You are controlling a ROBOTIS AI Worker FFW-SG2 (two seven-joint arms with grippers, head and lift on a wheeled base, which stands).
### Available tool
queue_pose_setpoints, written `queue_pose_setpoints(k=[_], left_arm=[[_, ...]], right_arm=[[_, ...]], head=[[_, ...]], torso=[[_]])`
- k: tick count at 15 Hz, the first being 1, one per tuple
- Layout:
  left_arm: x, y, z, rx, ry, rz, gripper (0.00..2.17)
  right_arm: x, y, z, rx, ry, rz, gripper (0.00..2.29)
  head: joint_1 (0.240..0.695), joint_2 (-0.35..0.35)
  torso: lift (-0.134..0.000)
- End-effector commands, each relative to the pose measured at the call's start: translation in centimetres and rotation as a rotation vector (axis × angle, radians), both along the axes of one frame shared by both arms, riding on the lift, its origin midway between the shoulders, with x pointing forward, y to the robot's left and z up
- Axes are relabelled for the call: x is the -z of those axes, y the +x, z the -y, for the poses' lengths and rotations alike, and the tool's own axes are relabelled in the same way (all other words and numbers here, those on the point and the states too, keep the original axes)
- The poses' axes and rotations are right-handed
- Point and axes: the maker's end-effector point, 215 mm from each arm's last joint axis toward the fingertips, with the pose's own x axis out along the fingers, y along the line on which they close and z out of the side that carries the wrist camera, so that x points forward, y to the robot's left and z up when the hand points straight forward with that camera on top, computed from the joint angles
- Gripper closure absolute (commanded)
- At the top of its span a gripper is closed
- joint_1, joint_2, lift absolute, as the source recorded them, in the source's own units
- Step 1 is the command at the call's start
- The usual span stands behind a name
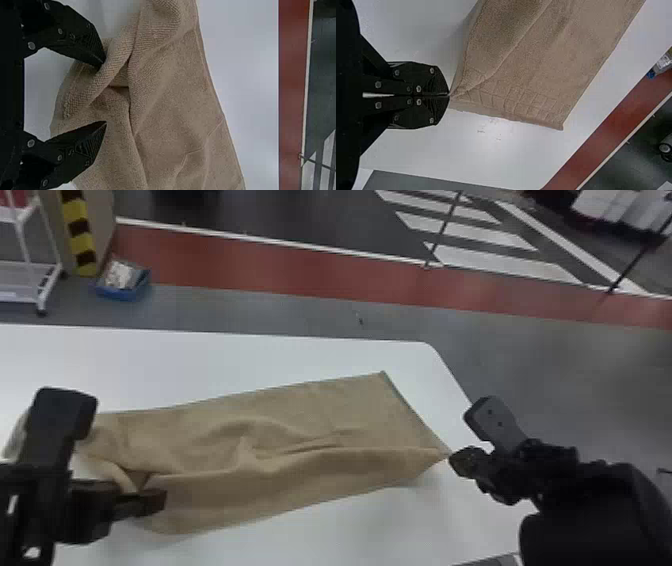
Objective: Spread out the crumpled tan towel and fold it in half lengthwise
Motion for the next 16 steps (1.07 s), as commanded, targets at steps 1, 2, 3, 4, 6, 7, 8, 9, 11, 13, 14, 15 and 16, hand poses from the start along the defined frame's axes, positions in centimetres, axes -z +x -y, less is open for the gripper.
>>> queue_pose_setpoints(k=[1, 2, 3, 4, 6, 7, 8, 9, 11, 13, 14, 15, 16], left_arm=[[-0.1, 0.1, -0.8, -0.015, 0.014, 0.011, 1.95], [-1.0, 0.5, -1.9, -0.041, 0.026, 0.037, 2.15], [-2.3, 0.9, -2.8, -0.059, 0.027, 0.064, 2.15], [-3.4, 1.3, -3.6, -0.075, 0.034, 0.091, 2.15], [-5.5, 2.8, -5.5, -0.118, 0.071, 0.148, 2.15], [-6.9, 4.2, -6.3, -0.134, 0.098, 0.184, 2.15], [-8.0, 5.5, -6.8, -0.145, 0.114, 0.212, 2.15], [-8.4, 6.4, -6.8, -0.145, 0.12, 0.221, 2.15], [-9.5, 8.0, -6.3, -0.138, 0.152, 0.247, 2.15], [-7.8, 8.2, -3.3, -0.052, 0.2, 0.22, 1.5], [-6.7, 7.9, -1.6, 0.002, 0.233, 0.206, 0.42], [-5.6, 7.2, -0.2, 0.045, 0.253, 0.194, 0.0], [-4.6, 6.5, 1.4, 0.081, 0.273, 0.184, 0.0]], right_arm=[[-0.1, 0.1, 0.1, 0.003, 0.0, 0.002, 1.17], [0.0, -0.1, 0.2, 0.004, -0.001, -0.001, 1.17], [0.0, -0.1, 0.3, 0.005, -0.001, -0.002, 1.17], [0.0, -0.1, 0.2, 0.002, -0.002, -0.002, 1.17], [-0.1, -0.2, 0.1, 0.006, 0.0, 0.007, 1.17], [-0.5, -0.2, -0.4, 0.0, 0.004, 0.019, 1.17], [-0.7, -0.2, -0.9, -0.008, 0.003, 0.027, 1.17], [-0.9, -0.3, -1.0, -0.006, 0.002, 0.028, 1.17], [-0.9, -0.5, -1.0, -0.001, 0.004, 0.028, 1.17], [-0.8, -0.7, -0.9, 0.001, 0.001, 0.023, 1.17], [-0.6, -0.8, -0.9, 0.001, 0.002, 0.02, 1.17], [-0.6, -0.9, -1.0, -0.001, 0.001, 0.019, 1.17], [-0.7, -0.8, -1.0, -0.001, 0.003, 0.022, 1.17]], head=[[0.695, -0.35], [0.695, -0.35], [0.695, -0.35], [0.695, -0.35], [0.695, -0.35], [0.695, -0.35], [0.695, -0.347], [0.695, -0.321], [0.695, -0.296], [0.695, -0.29], [0.695, -0.294], [0.695, -0.321], [0.695, -0.336]], torso=[[-0.123], [-0.123], [-0.123], [-0.123], [-0.123], [-0.123], [-0.123], [-0.123], [-0.123], [-0.123], [-0.123], [-0.123], [-0.123]])
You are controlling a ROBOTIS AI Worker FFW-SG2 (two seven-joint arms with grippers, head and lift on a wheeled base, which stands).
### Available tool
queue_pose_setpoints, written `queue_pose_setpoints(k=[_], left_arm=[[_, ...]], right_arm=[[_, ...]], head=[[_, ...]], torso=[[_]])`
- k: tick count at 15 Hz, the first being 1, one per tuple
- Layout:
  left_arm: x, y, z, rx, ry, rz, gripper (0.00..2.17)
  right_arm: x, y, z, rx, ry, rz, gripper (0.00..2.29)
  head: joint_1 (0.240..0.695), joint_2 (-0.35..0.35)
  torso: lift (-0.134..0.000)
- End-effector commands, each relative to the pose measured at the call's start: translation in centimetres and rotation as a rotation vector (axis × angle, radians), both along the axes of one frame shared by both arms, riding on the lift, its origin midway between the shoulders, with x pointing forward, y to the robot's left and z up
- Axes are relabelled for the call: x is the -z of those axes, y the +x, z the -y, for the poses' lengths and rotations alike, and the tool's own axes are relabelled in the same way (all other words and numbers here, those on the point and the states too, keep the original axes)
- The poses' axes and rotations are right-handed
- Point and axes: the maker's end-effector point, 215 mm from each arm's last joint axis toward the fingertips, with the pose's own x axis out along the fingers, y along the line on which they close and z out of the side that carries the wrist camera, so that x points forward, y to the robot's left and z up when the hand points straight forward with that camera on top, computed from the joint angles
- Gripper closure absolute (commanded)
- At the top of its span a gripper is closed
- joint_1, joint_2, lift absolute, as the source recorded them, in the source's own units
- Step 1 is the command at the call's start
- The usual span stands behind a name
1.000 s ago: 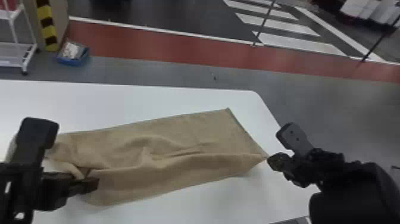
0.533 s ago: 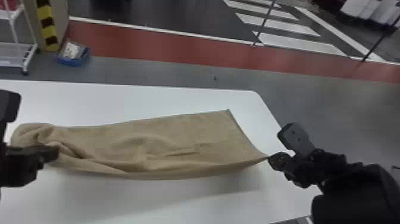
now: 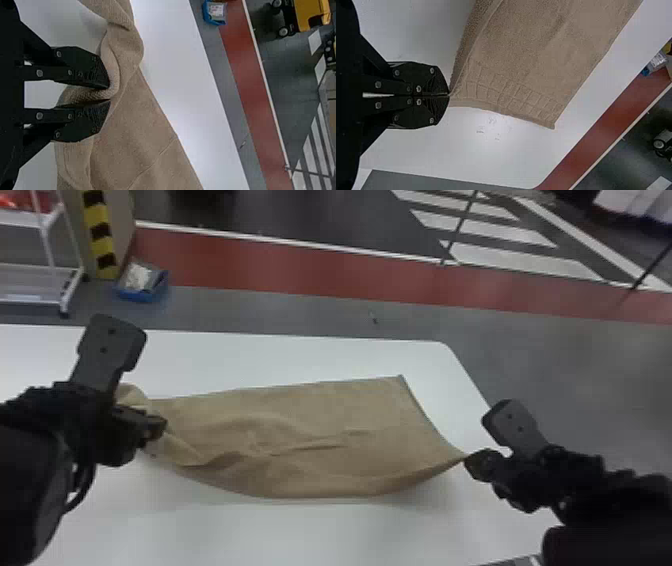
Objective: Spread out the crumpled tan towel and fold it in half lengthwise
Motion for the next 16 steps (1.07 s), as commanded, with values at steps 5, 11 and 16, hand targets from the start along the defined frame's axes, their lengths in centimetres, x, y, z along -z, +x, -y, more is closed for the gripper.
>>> queue_pose_setpoints(k=[5, 11, 16], left_arm=[[1.1, -2.3, 4.4, 0.096, 0.039, -0.005, 0.0], [-1.7, -2.7, 8.7, 0.16, -0.055, 0.057, 0.0], [-1.2, -3.5, 5.2, 0.124, -0.073, 0.051, 0.0]], right_arm=[[-0.1, 0.1, -0.3, 0.009, 0.015, 0.005, 1.17], [-0.3, 0.7, -1.0, 0.021, 0.043, 0.025, 1.17], [-0.1, 0.5, -1.2, 0.024, 0.055, 0.026, 1.17]], head=[[0.695, -0.35], [0.695, -0.35], [0.695, -0.35]], torso=[[-0.123], [-0.123], [-0.123]])
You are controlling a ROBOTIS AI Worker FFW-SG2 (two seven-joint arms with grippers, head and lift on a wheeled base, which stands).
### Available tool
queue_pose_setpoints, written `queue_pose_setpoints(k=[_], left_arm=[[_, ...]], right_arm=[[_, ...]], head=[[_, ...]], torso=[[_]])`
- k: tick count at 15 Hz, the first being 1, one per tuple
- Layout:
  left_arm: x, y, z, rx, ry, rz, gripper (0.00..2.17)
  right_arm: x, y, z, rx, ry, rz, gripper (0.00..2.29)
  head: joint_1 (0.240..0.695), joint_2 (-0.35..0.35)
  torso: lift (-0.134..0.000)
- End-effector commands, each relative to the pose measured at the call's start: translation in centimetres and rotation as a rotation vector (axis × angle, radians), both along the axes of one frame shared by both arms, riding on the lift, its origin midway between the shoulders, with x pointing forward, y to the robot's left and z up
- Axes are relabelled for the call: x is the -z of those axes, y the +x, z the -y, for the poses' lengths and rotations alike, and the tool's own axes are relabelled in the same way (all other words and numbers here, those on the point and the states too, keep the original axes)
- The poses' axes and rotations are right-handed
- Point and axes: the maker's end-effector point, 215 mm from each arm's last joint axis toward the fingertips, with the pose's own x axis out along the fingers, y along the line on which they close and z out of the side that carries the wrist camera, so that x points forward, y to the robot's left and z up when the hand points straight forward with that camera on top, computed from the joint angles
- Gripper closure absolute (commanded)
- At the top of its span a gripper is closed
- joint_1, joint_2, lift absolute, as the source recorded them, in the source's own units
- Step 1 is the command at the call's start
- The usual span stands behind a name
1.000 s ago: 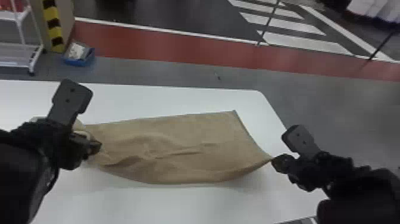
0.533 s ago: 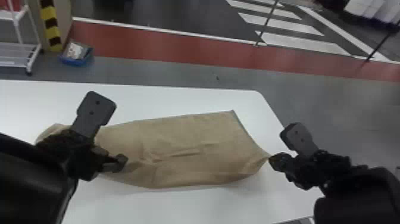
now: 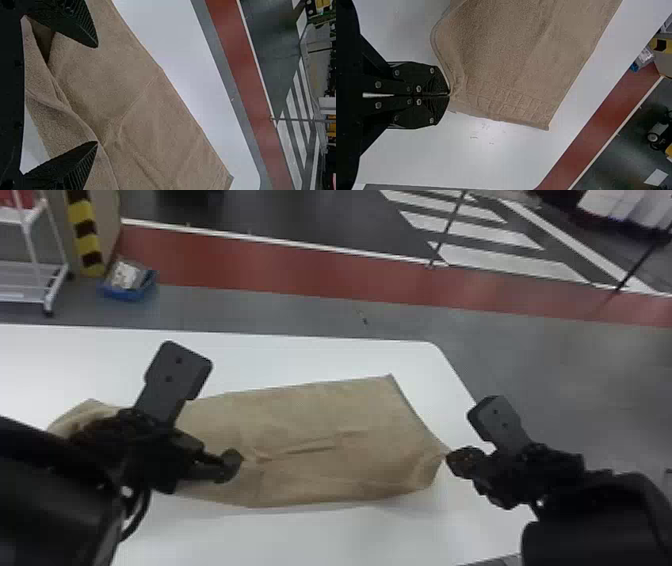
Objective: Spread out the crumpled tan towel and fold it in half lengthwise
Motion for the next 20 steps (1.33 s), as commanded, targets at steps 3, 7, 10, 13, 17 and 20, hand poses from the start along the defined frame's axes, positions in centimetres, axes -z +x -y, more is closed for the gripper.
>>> queue_pose_setpoints(k=[3, 7, 10, 13, 17, 20], left_arm=[[-0.9, -2.8, -11.3, -0.144, -0.02, 0.018, 0.01], [-0.3, -5.3, -15.4, -0.164, -0.043, 0.095, 0.15], [-0.8, -4.5, -15.2, -0.095, 0.001, 0.248, 0.21], [-1.4, -3.7, -13.9, -0.018, 0.054, 0.419, 0.21], [1.0, -5.5, -12.6, 0.096, 0.124, 0.406, 0.21], [1.7, -6.9, -12.8, 0.151, 0.128, 0.382, 0.21]], right_arm=[[-0.4, 0.2, -0.1, 0.0, 0.0, 0.011, 1.17], [-1.0, 2.0, -1.9, -0.007, 0.037, 0.047, 1.17], [-1.1, 2.3, -2.7, -0.008, 0.054, 0.056, 1.17], [-1.2, 2.2, -2.7, -0.005, 0.057, 0.057, 1.17], [-1.5, 2.4, -2.6, -0.004, 0.058, 0.063, 1.17], [-1.7, 2.7, -2.5, -0.002, 0.058, 0.069, 1.17]], head=[[0.695, -0.35], [0.695, -0.304], [0.695, -0.264], [0.695, -0.25], [0.695, -0.27], [0.695, -0.294]], torso=[[-0.123], [-0.123], [-0.123], [-0.123], [-0.123], [-0.123]])
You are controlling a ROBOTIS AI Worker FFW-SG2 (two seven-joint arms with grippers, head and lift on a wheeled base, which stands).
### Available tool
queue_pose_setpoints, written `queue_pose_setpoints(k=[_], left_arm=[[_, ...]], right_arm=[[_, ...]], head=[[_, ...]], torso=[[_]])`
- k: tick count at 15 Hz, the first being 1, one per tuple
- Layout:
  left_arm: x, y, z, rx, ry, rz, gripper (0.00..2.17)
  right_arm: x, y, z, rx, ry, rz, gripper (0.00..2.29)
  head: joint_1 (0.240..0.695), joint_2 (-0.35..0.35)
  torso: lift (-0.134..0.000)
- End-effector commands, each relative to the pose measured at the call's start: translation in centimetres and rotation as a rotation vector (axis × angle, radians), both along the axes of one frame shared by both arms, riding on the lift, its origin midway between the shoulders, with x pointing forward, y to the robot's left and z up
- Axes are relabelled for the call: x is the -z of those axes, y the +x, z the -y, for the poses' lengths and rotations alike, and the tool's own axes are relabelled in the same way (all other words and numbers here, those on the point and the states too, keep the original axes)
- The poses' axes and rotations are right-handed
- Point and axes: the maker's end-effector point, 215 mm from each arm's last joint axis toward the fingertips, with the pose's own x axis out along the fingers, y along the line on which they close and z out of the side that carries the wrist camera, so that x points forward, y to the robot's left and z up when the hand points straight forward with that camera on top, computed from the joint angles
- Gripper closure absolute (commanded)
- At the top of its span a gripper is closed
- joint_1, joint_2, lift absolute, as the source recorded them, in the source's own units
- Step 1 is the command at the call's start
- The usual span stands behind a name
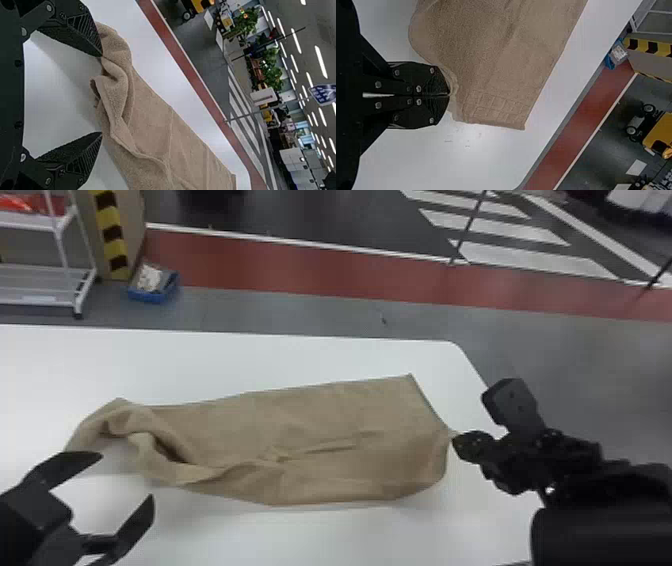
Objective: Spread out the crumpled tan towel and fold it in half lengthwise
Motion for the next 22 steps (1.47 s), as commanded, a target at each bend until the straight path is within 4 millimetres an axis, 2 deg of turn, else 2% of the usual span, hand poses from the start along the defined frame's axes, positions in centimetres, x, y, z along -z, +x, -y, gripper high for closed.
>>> queue_pose_setpoints(k=[1, 4, 7, 9, 11, 13, 18, 22], left_arm=[[0.5, -0.6, -0.1, 0.014, 0.012, -0.007, 0.21], [0.9, 0.8, 1.9, 0.005, 0.006, 0.035, 0.21], [3.2, 1.9, 3.8, 0.009, 0.052, 0.037, 0.21], [3.6, 3.1, 3.6, -0.033, 0.059, 0.064, 0.21], [2.7, 4.4, 2.8, -0.082, 0.058, 0.103, 0.21], [0.8, 5.7, 1.9, -0.114, 0.054, 0.146, 0.21], [-2.9, 6.7, 0.8, -0.14, 0.047, 0.182, 0.21], [-4.4, 8.5, -1.4, -0.181, 0.074, 0.184, 0.21]], right_arm=[[-0.2, 0.3, -0.1, -0.001, 0.001, 0.005, 1.17], [0.1, 0.2, -0.3, 0.002, 0.008, 0.002, 1.17], [0.2, 0.1, -0.4, 0.004, 0.013, 0.0, 1.17], [0.4, 0.0, -0.5, 0.005, 0.017, -0.001, 1.17], [0.6, -0.2, -0.6, 0.005, 0.019, -0.007, 1.17], [0.8, -0.3, -0.6, 0.008, 0.019, -0.01, 1.17], [1.2, -0.7, -0.8, 0.011, 0.023, -0.017, 1.17], [1.9, -1.3, -1.1, 0.01, 0.024, -0.032, 1.17]], head=[[0.695, -0.294], [0.695, -0.29], [0.695, -0.306], [0.695, -0.318], [0.695, -0.313], [0.695, -0.305], [0.695, -0.281], [0.695, -0.261]], torso=[[-0.123], [-0.123], [-0.123], [-0.123], [-0.123], [-0.123], [-0.123], [-0.123]])
